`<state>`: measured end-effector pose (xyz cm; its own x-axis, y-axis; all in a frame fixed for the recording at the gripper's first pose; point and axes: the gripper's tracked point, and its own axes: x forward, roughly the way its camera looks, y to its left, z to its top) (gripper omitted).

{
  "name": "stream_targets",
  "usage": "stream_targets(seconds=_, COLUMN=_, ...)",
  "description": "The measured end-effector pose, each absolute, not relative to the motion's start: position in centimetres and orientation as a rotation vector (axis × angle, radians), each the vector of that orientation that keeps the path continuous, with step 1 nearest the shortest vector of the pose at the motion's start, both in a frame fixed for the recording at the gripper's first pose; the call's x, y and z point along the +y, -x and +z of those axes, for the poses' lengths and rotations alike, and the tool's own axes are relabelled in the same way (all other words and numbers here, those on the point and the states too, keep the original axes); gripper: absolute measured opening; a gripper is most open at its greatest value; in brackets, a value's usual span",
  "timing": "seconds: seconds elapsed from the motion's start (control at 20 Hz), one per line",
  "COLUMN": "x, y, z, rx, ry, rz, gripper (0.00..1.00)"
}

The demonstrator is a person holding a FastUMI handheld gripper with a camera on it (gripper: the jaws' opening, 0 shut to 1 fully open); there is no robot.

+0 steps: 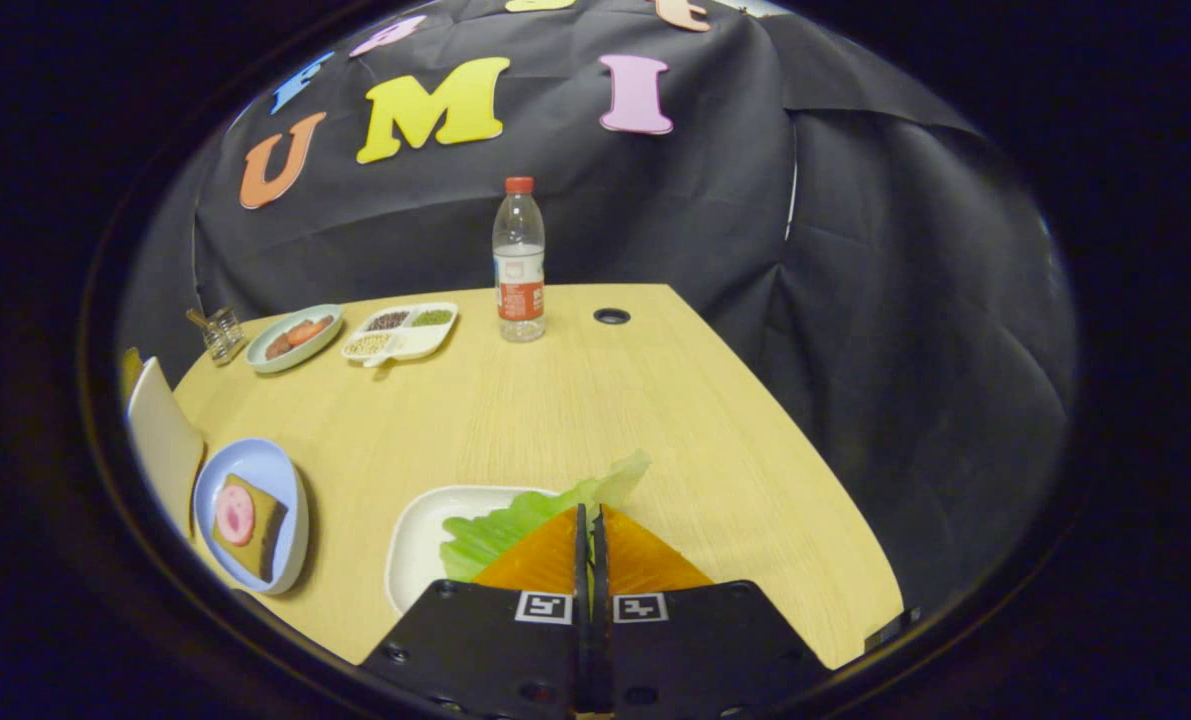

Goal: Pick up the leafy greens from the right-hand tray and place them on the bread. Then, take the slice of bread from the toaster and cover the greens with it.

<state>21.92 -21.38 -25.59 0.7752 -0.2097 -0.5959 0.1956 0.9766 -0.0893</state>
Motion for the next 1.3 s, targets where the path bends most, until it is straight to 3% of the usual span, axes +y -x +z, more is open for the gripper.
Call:
stream_targets(seconds=0.55, x=-14.1, y=-16.8, z=-15.7, rx=0.465, ry=0.099, rz=-0.181, gripper=0.0)
stream_targets(seconds=1.3, x=5.9, y=-15.7, z=-17.6, rx=0.444, ry=0.128, rz=0.041, gripper=0.0)
